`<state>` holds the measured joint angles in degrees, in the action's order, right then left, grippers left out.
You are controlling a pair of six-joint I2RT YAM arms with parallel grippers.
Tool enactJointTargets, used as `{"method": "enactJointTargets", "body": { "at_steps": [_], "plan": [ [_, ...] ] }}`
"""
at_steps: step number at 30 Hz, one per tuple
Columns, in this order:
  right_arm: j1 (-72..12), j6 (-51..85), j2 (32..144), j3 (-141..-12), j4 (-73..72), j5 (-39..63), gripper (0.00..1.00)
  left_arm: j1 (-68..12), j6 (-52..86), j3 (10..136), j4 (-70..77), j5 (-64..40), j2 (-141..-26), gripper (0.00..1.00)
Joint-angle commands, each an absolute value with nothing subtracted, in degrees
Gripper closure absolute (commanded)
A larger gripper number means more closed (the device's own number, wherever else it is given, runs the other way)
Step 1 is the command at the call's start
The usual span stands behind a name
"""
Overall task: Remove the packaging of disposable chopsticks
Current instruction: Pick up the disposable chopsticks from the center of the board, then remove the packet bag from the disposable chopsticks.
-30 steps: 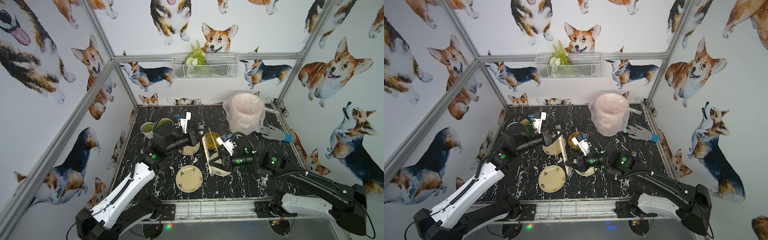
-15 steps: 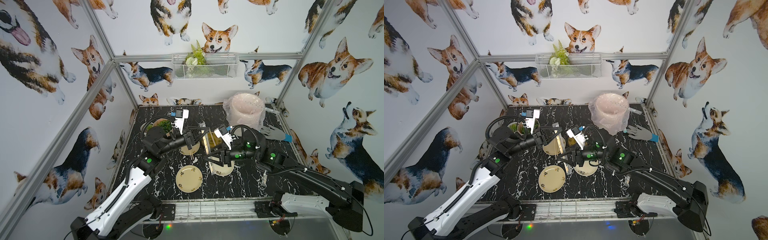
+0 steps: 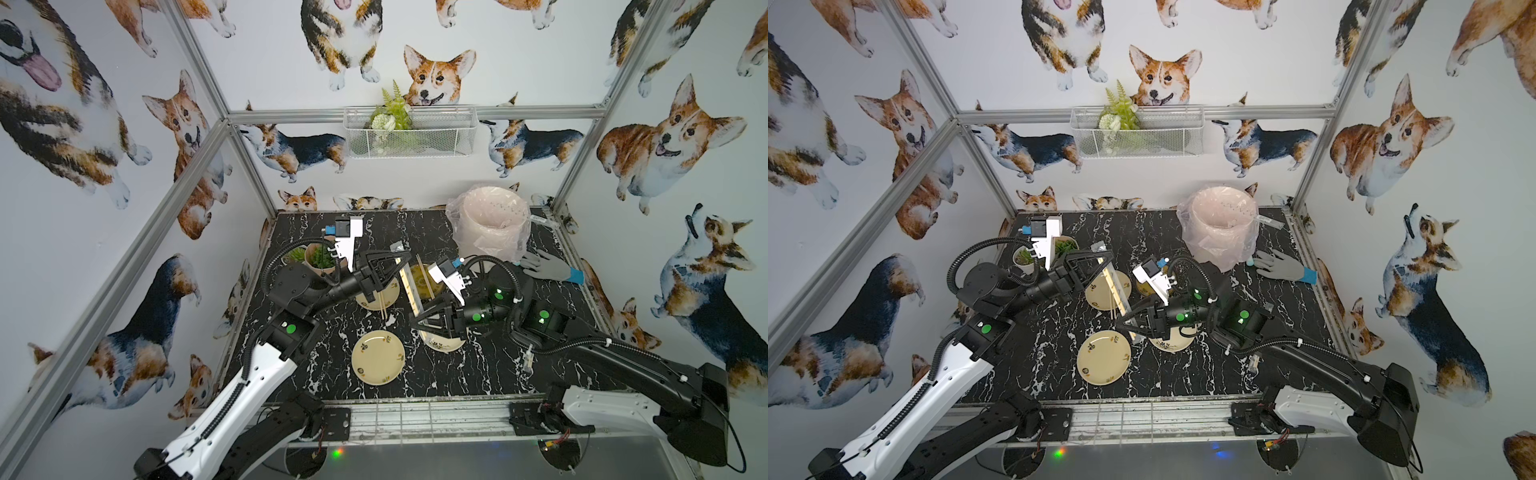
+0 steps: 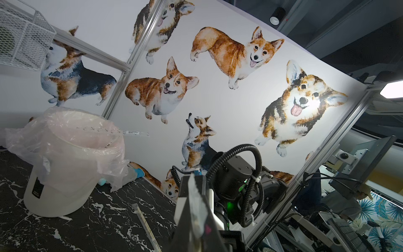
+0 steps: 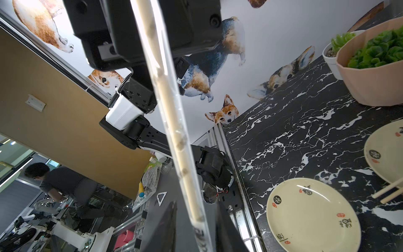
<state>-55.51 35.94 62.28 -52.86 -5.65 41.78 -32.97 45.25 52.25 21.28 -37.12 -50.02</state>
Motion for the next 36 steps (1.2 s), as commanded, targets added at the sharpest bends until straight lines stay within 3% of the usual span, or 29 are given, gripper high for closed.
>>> {"method": "enactJointTargets", "body": {
  "at_steps": [1, 6, 7, 8, 9, 10, 15, 28, 31, 36],
  "plan": [
    [-55.63, 36.44, 62.20, -52.91, -9.32, 42.54, 0.96, -32.71, 45.79, 52.04, 24.08, -36.04, -49.70, 1.00],
    [-55.55, 36.28, 61.80, -53.07, -9.14, 41.50, 1.00, -32.26, 45.61, 51.87, 23.08, -34.92, -49.20, 1.00],
    [-55.55, 35.77, 61.58, -53.16, -8.29, 40.97, 1.00, -32.25, 45.47, 51.96, 23.03, -34.81, -49.02, 0.89],
    [-55.50, 34.96, 61.35, -53.30, -7.02, 40.35, 1.00, -32.26, 44.91, 51.95, 22.96, -34.64, -48.49, 0.60],
    [-55.39, 34.23, 61.15, -53.43, -5.74, 40.03, 1.00, -32.26, 44.21, 51.90, 22.45, -34.00, -47.71, 0.45],
    [-55.28, 33.68, 61.05, -53.52, -4.77, 39.97, 1.00, -32.24, 43.18, 51.98, 21.54, -33.21, -47.02, 0.44],
    [-54.41, 33.13, 60.72, -53.53, -4.61, 43.52, 1.00, -32.17, 37.44, 54.76, 13.17, -31.50, -45.61, 0.51],
    [-54.32, 32.55, 60.98, -53.79, -4.12, 49.06, 1.00, -30.73, 36.70, 56.96, 7.84, -30.30, -48.00, 0.53],
    [-54.32, 31.35, 60.81, -54.20, -1.86, 49.21, 1.00, -30.07, 37.48, 56.62, 8.55, -30.50, -47.99, 0.64],
    [-54.23, 30.42, 60.91, -54.58, 0.24, 50.00, 1.00, -29.45, 38.28, 56.60, 9.58, -32.10, -48.29, 0.72]
  ]
}}
